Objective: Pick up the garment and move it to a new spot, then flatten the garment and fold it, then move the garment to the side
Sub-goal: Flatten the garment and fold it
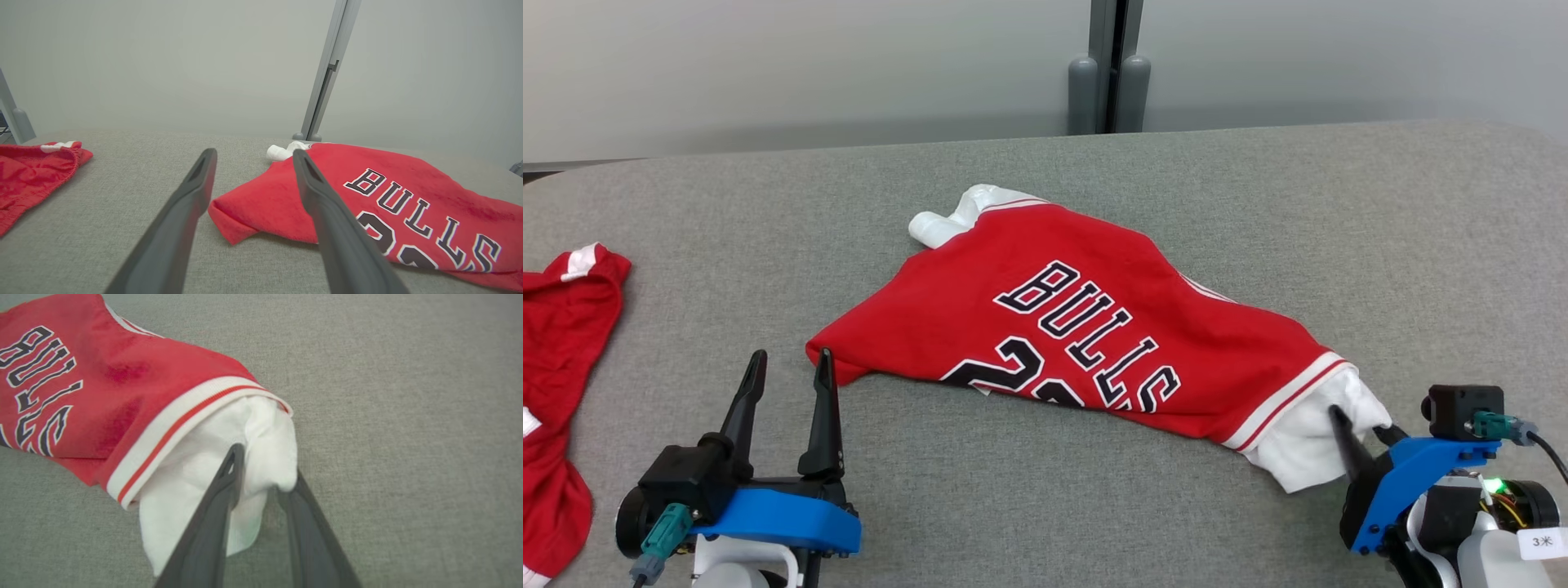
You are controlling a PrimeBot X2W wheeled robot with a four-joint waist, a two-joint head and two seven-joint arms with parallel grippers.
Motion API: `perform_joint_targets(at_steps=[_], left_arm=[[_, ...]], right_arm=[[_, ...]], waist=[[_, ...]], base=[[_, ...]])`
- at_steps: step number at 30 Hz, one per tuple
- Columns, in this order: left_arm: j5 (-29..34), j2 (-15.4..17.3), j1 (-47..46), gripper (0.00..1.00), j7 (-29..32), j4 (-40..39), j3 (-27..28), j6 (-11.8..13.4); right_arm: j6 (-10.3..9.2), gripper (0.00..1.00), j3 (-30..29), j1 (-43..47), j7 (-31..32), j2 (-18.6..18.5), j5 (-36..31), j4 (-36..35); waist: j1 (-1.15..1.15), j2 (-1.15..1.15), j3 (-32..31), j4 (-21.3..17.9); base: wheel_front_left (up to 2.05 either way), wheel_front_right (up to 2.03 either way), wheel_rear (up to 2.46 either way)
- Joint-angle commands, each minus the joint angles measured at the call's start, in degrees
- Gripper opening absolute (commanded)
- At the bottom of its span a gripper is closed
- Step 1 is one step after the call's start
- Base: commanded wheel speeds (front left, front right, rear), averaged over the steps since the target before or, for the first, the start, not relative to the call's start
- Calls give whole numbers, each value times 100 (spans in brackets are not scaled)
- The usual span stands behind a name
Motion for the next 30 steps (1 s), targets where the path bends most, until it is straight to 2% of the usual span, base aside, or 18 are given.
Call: perform_joint_targets(at_steps=[1, 5, 11, 14, 18, 22, 30], left_arm=[[2, 29, -58, 100, -12, 10, 12, 9], [-28, 37, -5, 100, -17, 23, 23, 34], [-50, 24, 50, 100, -24, 9, 3, 54], [-63, 26, 71, 100, -26, -15, -10, 67], [-52, 32, 34, 100, -12, -42, -30, 75], [-29, 25, -68, 100, -2, -66, -62, 62], [27, -57, -327, 100, -14, -49, -186, -17]], right_arm=[[3, 100, -6, -67, -20, -1, -59, 71], [3, 100, -92, -41, 120, -1, -204, 71], [3, 100, -211, -94, 414, 0, -126, -500], [4, 100, -28, -366, 954, 2, -257, -1027], [3, 100, 318, -814, 1395, -72, -366, -1116], [3, 100, 881, -1554, 1611, -262, -282, -664], [3, 100, 1447, -3018, 1311, -266, 61, 1100]], waist=[[0, 0, -11, 5], [0, 0, -59, -1], [0, 0, -139, 9], [0, 0, -144, 19], [0, 0, -87, 57], [0, 0, 28, 208], [0, 0, 384, 706]], base=[[0, 0, 0], [0, 0, 0], [0, 0, 0], [0, 0, 0], [0, 0, 0], [0, 0, 0], [0, 0, 0]])
